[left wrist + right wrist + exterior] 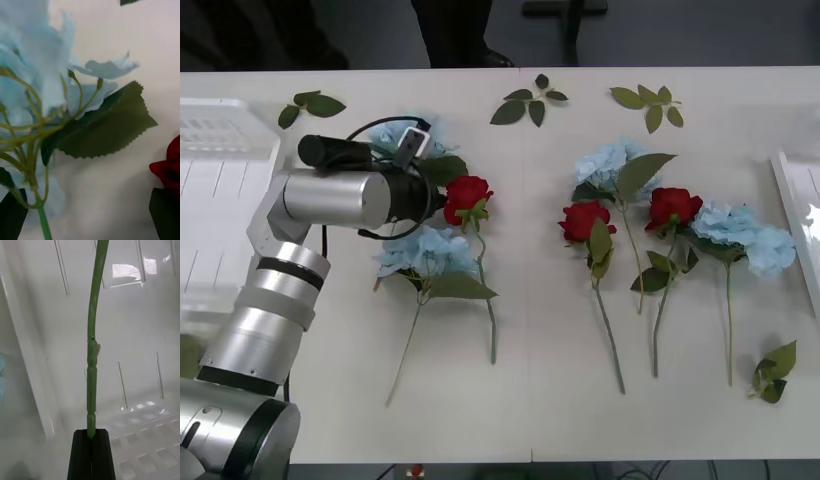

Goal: Place the red flowers into the right box and the blue flowers into the left box. If a person shows an open palm, hand one flower to the person first, then continue sorting.

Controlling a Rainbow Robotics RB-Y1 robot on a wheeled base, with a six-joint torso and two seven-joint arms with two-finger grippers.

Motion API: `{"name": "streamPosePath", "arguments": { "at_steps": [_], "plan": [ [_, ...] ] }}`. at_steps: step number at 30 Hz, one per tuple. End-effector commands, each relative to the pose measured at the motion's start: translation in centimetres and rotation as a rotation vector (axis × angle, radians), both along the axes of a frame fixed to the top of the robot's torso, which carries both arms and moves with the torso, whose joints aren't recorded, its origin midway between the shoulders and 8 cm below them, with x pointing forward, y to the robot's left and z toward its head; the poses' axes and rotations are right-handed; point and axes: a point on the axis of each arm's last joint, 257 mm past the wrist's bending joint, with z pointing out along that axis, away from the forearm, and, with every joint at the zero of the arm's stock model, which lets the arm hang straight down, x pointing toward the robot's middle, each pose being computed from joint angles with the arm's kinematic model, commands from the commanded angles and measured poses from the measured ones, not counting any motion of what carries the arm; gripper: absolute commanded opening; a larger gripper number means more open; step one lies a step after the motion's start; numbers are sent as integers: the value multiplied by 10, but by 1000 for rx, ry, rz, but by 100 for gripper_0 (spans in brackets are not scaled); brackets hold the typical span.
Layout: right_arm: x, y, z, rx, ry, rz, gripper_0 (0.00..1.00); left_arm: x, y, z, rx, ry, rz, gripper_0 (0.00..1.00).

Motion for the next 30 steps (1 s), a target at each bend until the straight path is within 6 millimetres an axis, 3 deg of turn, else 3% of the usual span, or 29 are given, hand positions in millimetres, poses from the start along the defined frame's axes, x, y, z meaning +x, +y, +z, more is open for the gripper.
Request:
{"name": "streamPosePath", "arguments": {
  "at_steps": [1, 2, 3, 4, 6, 8, 10, 11, 13, 15, 20, 23, 28, 30],
  "plan": [
    [16, -24, 14, -37, -67, -34, 0, 1, 5, -4, 15, 5, 14, 64],
    [17, -25, 12, -36, -70, -37, 0, 1, 5, -6, 18, 8, 14, 56],
    [18, -29, 7, -36, -76, -45, 0, 1, 6, -6, 22, 8, 14, 35],
    [20, -31, 6, -37, -83, -49, 0, 1, 7, -6, 25, 7, 15, 22],
    [21, -34, -2, -44, -85, -50, 0, 0, 8, -9, 27, 11, 17, 0],
    [22, -34, -7, -49, -89, -48, 0, 0, 11, -10, 31, 12, 21, 0],
    [24, -34, -8, -55, -93, -48, 8, -2, 11, -13, 34, 15, 22, 0],
    [24, -34, -8, -53, -94, -47, 19, -3, 13, -14, 36, 18, 25, 0],
    [25, -32, -7, -50, -97, -43, 69, -2, 19, -14, 41, 17, 32, 0],
    [28, -30, -5, -49, -99, -37, 92, 1, 24, -7, 39, 6, 37, 0],
    [33, -11, 6, -28, -75, -2, 99, -2, 40, 28, 33, 10, 46, 0],
    [33, 13, 19, -20, -47, 51, 100, -5, 55, 59, 41, 14, 59, 0],
    [32, 68, 46, -20, -31, 185, 99, -4, 90, 122, 31, -15, 117, 0],
    [28, 98, 48, 26, -20, 241, 99, 0, 110, 162, 13, -62, 153, 0]
  ]
}}
